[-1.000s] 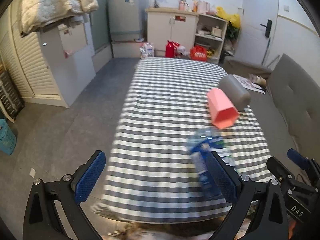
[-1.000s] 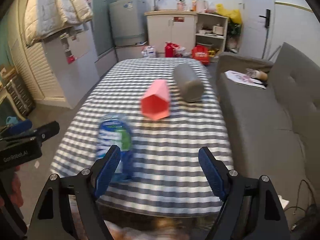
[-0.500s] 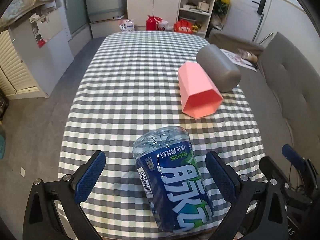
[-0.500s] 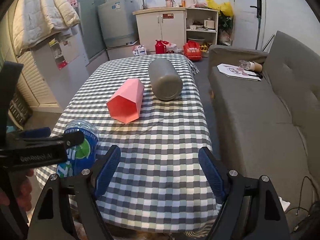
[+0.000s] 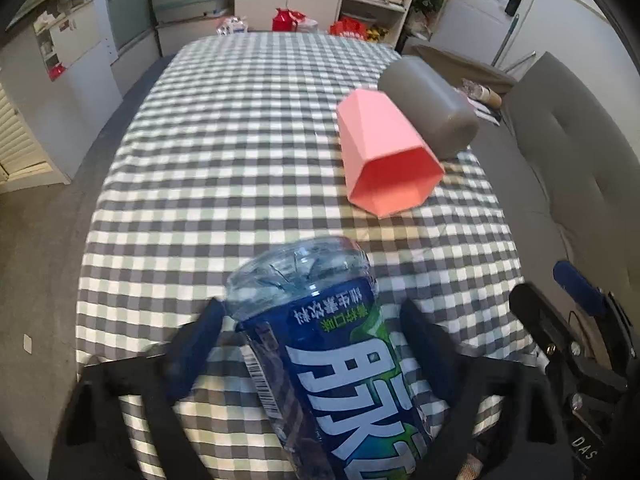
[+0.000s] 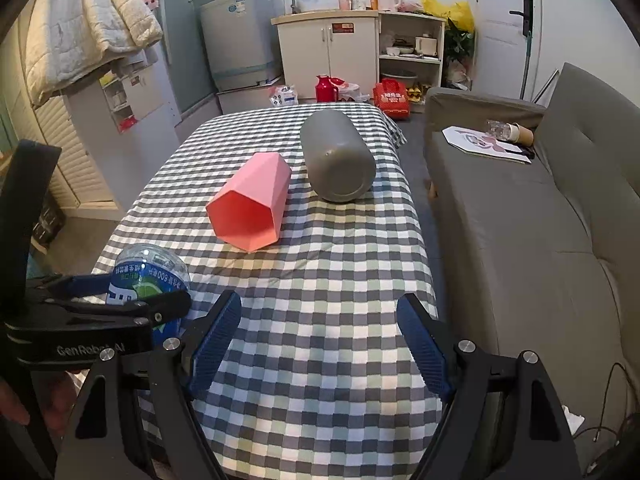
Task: Flip cup upside down
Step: 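Lift the blue bottle with the left gripper and rotate it cap-up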
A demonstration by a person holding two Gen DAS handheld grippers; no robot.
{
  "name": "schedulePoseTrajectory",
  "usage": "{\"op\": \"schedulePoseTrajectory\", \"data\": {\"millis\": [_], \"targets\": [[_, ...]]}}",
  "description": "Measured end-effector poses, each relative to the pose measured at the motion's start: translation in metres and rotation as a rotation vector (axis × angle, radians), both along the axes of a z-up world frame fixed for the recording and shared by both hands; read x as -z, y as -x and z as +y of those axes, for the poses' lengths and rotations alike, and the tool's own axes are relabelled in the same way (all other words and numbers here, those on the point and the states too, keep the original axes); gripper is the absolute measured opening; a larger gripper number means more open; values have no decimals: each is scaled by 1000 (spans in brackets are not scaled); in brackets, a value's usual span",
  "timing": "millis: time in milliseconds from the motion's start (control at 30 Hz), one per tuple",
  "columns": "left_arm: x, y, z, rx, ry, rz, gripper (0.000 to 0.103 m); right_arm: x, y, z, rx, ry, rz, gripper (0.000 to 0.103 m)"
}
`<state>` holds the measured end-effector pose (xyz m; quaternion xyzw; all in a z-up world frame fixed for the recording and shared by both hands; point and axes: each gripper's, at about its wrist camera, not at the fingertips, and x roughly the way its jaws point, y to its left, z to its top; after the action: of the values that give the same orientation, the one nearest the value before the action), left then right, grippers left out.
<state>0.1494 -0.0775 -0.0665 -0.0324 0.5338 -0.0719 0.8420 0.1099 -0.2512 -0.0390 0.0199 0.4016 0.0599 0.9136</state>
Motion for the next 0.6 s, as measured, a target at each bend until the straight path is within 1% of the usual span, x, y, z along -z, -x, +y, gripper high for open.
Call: {"op": "schedulePoseTrajectory", "data": {"millis": [100, 200, 267, 333, 400, 433, 500, 600], "targets": [[-1, 2, -2, 21, 2, -14, 81, 1, -2, 1, 0, -1, 3, 80], [-3, 3, -1, 21, 5, -27, 81, 4, -2, 1, -2, -13, 12, 80], [-8, 3, -1, 16, -5, -52, 81, 4, -1, 0, 0, -19, 10, 80], [-17, 4, 0, 14, -21, -100, 81, 2, 0, -1, 7, -17, 5, 80], [-26, 4, -3, 30, -60, -161, 81, 2, 1, -3, 11, -19, 3, 80], [-31, 5, -5, 38, -91, -201, 81, 2, 2, -3, 15, -20, 4, 80], [-38, 7, -6, 42, -124, -262, 81, 3, 3, -5, 20, -23, 4, 80], [-40, 15, -4, 43, -133, -332, 81, 3, 4, -5, 25, -21, 4, 80]]}}
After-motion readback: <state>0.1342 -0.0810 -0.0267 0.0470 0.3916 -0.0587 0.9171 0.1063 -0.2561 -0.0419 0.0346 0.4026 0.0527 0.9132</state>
